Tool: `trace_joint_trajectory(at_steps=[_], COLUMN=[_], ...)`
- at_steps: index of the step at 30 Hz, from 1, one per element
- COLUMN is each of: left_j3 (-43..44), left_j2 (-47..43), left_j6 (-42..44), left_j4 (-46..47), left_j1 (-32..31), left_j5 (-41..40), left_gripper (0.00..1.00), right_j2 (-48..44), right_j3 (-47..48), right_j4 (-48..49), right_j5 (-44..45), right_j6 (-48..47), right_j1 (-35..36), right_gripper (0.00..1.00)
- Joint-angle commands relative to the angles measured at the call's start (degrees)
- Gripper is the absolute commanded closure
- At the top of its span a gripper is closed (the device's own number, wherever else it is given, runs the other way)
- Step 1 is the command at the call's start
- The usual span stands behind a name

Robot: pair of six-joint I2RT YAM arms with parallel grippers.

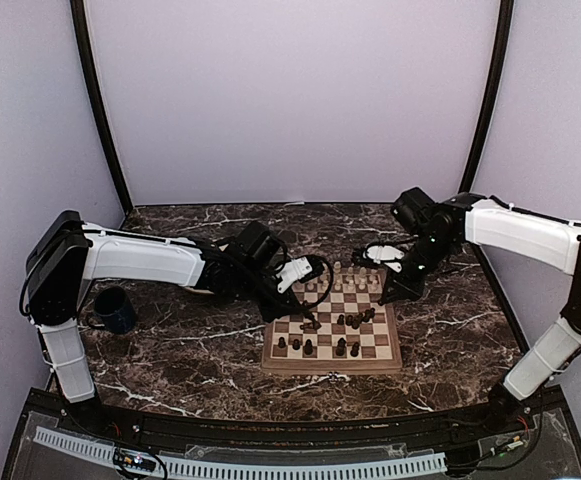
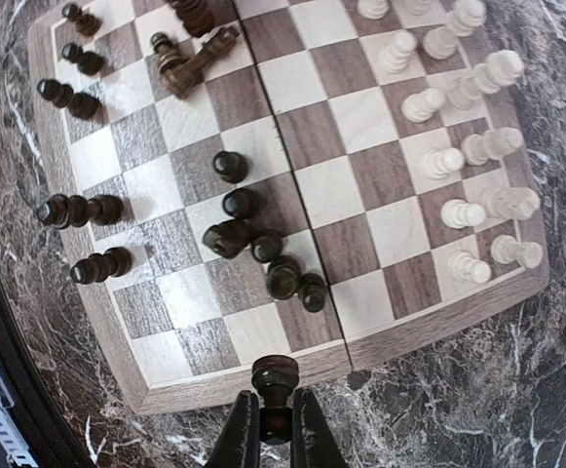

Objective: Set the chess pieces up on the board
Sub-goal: Place the pawn at a7.

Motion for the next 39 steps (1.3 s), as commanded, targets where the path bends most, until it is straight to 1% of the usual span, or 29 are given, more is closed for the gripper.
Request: trace_joint_trajectory(at_steps=[1, 7, 12, 17, 27, 39], left_j3=[0.32, 0.04, -0.74, -0.75, -0.66, -0.66], left_j2=[-1.82, -2.06, -2.93, -2.96, -2.92, -2.89], left_j6=[-0.60, -0.98, -1.13, -1.15, -1.22, -1.23], left_j4=[-0.17, 0.50, 1.60, 1.45, 1.44, 1.46], left_j1=[0.11, 0.11, 0.11, 0.11, 0.11, 0.11], left_j5=[0.31, 0.53, 0.36, 0.23, 0.43, 0.60], left_gripper=[0.99, 0.99, 0.99, 0.99, 0.99, 0.99], right_j2=[0.16, 1.38, 2.32, 5.16, 6.57, 5.97], right_j3=[-1.85, -3.64, -6.08, -6.61, -7.03, -7.26], right_j4=[-2.30, -2.73, -1.38, -1.34, 0.51, 1.11], right_j5=[6.15, 6.34, 9.51, 10.87, 13.58, 13.31], right_j6=[-3.77, -4.67, -4.38, -4.80, -3.21, -2.49], right_j1=[4.27, 9.41, 12.12, 13.20, 13.49, 13.57], right_gripper=[0.99, 0.99, 0.99, 0.99, 0.97, 0.80])
